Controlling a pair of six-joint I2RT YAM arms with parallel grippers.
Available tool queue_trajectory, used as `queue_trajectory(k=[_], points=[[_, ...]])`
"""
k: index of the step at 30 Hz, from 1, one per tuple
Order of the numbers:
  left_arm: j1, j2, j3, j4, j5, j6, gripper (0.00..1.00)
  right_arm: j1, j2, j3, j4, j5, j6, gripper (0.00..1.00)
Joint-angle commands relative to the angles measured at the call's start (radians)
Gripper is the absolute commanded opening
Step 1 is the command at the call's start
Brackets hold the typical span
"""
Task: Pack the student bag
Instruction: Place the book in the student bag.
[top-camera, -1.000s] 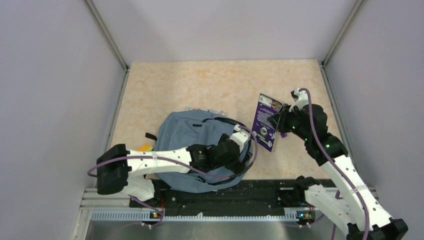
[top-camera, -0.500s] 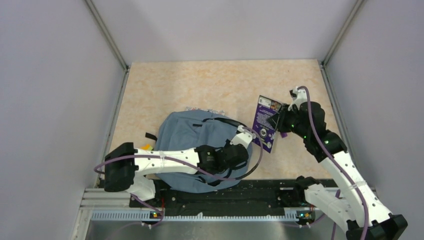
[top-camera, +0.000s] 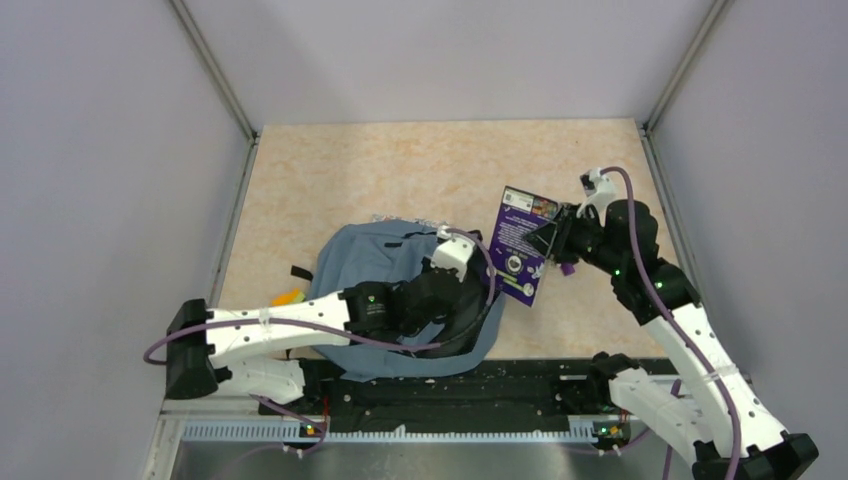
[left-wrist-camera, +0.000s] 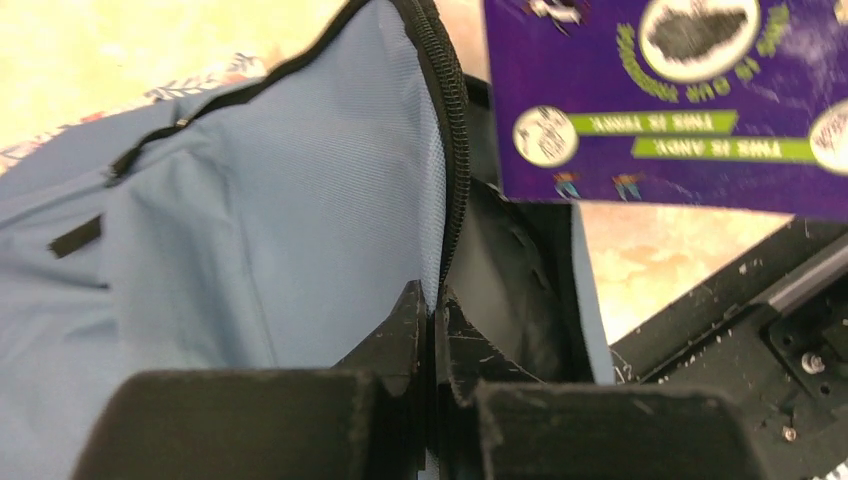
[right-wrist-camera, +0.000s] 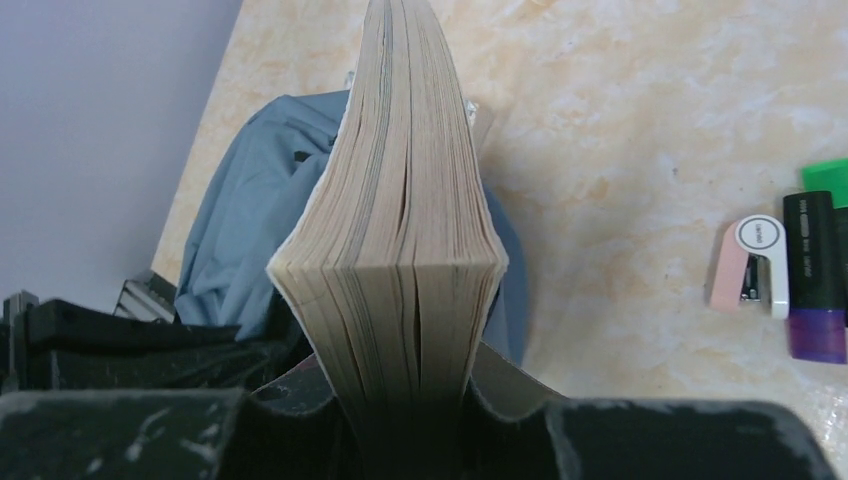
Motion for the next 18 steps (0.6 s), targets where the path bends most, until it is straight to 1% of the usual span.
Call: queue_trajectory(k=[1,4,6,8,10,13,15,16,18], points=[[0.059,-0.100,0.018,0.064,-0.081,0.014,0.00,0.005,-0.035,0.012,0.085,-0.055,0.047,0.00],[0.091,-0.161,-0.003,0.082,-0.092,0.018,0.00,0.005,-0.066,0.014,0.016,-0.040,0.045,0.00],[0.106,-0.187,-0.018,0.101,-0.085,0.020,0.00,0.006,-0.090,0.004,-0.016,-0.057,0.058,0.00],[0.117,-0.204,-0.028,0.115,-0.071,0.027,0.00,0.005,-0.117,-0.036,0.002,-0.094,0.102,0.00],[0.126,-0.210,-0.031,0.118,-0.059,0.038,0.00,0.005,-0.143,-0.109,0.088,-0.151,0.179,0.00],[0.144,-0.213,-0.031,0.111,-0.014,0.044,0.00,0.005,-0.164,-0.263,0.328,-0.243,0.342,0.00],[0.154,-0.222,-0.034,0.120,0.022,0.048,0.00,0.007,-0.146,-0.353,0.467,-0.252,0.430,0.00],[0.157,-0.227,-0.035,0.123,0.034,0.048,0.00,0.013,-0.130,-0.379,0.516,-0.246,0.446,0.00],[0.162,-0.243,-0.037,0.125,0.057,0.045,0.00,0.031,-0.094,-0.394,0.540,-0.213,0.448,0.00]])
